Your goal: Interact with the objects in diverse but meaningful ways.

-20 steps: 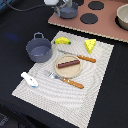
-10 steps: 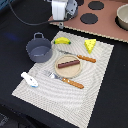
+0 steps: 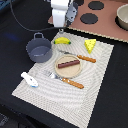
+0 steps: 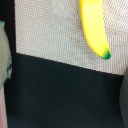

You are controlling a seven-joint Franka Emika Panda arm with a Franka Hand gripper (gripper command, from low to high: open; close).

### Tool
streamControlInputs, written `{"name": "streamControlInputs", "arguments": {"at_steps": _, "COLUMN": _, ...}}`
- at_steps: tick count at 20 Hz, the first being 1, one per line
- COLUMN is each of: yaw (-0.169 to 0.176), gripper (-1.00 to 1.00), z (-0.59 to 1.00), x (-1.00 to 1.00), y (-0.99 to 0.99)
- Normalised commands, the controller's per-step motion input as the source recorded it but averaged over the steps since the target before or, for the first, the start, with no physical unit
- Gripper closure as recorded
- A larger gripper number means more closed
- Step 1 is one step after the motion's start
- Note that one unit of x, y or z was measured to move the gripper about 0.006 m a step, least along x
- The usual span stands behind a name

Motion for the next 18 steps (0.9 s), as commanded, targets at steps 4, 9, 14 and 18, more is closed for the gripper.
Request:
{"name": "streamControlInputs", "arguments": {"at_steps": 4, "yaw": 0.020, "gripper": -1.00, "z": -0.27, "x": 0.24, "y": 0.00}}
{"name": "streamControlInputs", "arguments": {"at_steps": 9, "yaw": 0.021, "gripper": -1.00, "z": -0.31, "x": 0.24, "y": 0.00}}
{"name": "streamControlInputs", "arguments": {"at_steps": 14, "yaw": 0.018, "gripper": -1.00, "z": -0.36, "x": 0.22, "y": 0.00}}
{"name": "streamControlInputs", "arguments": {"at_steps": 18, "yaw": 0.010, "gripper": -1.00, "z": -0.32, "x": 0.14, "y": 0.00}}
